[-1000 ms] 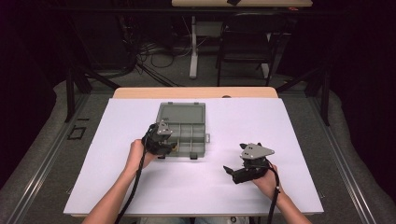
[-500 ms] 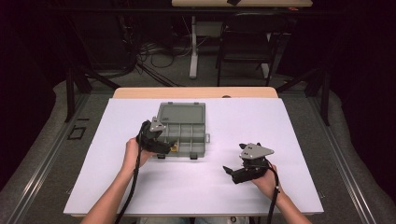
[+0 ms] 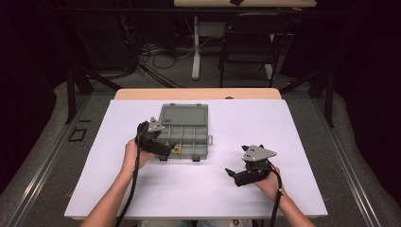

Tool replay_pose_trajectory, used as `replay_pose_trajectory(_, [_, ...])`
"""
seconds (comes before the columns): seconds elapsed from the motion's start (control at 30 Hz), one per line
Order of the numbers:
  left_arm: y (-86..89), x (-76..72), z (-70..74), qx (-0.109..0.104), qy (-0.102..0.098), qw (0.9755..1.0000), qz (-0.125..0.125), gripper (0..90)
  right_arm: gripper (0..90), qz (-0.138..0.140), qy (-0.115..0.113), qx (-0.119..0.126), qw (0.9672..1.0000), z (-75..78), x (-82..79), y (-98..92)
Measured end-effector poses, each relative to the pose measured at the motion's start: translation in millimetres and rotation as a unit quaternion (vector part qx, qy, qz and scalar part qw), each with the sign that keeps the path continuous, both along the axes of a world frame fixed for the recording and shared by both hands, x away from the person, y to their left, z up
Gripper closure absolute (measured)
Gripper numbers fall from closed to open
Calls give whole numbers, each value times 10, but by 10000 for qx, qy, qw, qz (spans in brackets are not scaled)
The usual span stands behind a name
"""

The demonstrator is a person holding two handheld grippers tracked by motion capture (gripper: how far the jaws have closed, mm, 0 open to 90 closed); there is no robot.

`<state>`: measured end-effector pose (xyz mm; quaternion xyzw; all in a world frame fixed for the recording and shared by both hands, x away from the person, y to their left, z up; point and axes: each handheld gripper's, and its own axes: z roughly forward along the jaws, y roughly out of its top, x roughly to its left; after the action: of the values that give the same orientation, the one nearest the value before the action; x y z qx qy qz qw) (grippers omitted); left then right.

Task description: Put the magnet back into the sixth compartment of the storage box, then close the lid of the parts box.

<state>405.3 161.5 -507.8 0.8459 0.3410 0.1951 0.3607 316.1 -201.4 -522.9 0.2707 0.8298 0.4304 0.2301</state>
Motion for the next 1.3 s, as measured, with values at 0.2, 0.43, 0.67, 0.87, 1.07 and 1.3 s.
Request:
replay_pose_trajectory(0.2, [18, 21, -16, -72, 32, 10000, -23, 3, 9, -6, 12, -8, 10000, 0, -3, 6])
replay_pose_trajectory(0.43, [21, 36, -32, -109, 58, 9999, -30, 4, 9, -1, 10, -7, 10000, 0, -2, 4])
replay_pose_trajectory(0.67, [-2, 59, -77, -77, 132, 9998, -85, 4, 9, 25, 12, 6, 10000, 2, -8, 4])
replay_pose_trajectory(0.87, [-27, 98, -114, -29, 161, 9998, -150, 2, 4, 42, 43, 47, 10000, -2, -7, 6])
replay_pose_trajectory(1.07, [-36, 130, -146, 24, 233, 9995, -194, 1, 3, 66, 69, 44, 9999, -8, -4, 19])
replay_pose_trajectory(1.3, [-55, 152, -174, 73, 213, 9996, -187, 52, 3, 93, 75, 40, 9999, -19, -5, 25])
